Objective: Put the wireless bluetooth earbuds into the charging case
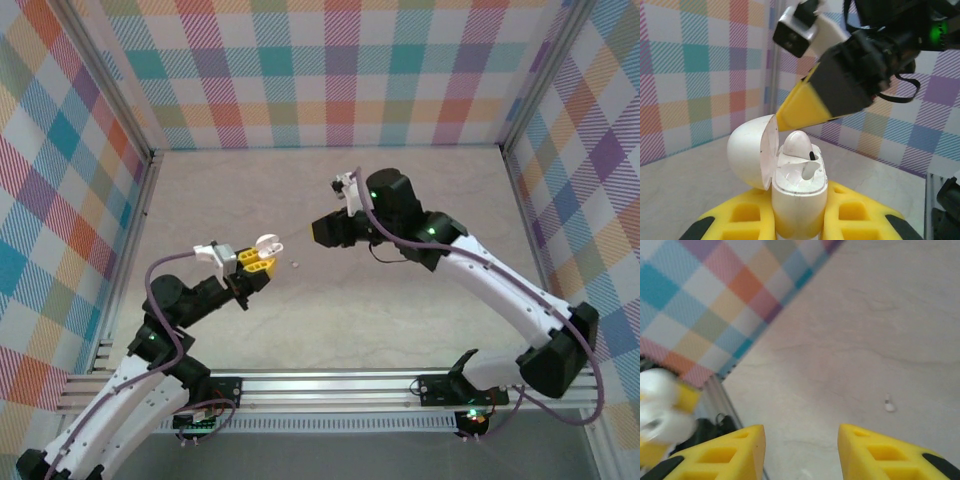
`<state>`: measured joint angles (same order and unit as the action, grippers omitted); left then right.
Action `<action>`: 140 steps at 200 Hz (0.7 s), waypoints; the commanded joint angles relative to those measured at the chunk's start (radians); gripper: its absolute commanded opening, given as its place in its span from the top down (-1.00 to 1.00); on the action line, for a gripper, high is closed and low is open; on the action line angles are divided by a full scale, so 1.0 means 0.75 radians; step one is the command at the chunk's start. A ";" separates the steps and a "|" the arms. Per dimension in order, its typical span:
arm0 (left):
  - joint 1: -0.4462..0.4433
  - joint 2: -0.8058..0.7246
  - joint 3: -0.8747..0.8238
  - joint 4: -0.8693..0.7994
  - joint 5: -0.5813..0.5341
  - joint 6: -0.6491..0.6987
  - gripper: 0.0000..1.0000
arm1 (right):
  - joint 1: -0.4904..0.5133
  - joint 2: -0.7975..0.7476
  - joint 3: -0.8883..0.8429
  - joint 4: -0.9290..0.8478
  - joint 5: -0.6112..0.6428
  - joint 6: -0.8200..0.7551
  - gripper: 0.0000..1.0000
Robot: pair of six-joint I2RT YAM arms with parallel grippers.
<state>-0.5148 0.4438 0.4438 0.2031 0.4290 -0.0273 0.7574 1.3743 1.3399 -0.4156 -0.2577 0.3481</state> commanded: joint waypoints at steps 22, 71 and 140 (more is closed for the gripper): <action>-0.002 -0.140 -0.024 -0.264 -0.115 0.066 1.00 | 0.005 0.425 0.257 -0.246 0.050 -0.079 0.19; -0.003 -0.164 -0.006 -0.352 -0.106 0.089 1.00 | 0.075 0.948 0.648 -0.498 0.075 0.019 0.33; -0.001 -0.165 0.005 -0.409 -0.104 0.138 1.00 | 0.173 1.183 0.736 -0.456 0.035 0.252 0.52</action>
<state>-0.5148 0.3313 0.4343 -0.0937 0.3534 0.0483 0.8799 2.2177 1.8484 -0.7185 -0.2264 0.4835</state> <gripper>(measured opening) 0.193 0.253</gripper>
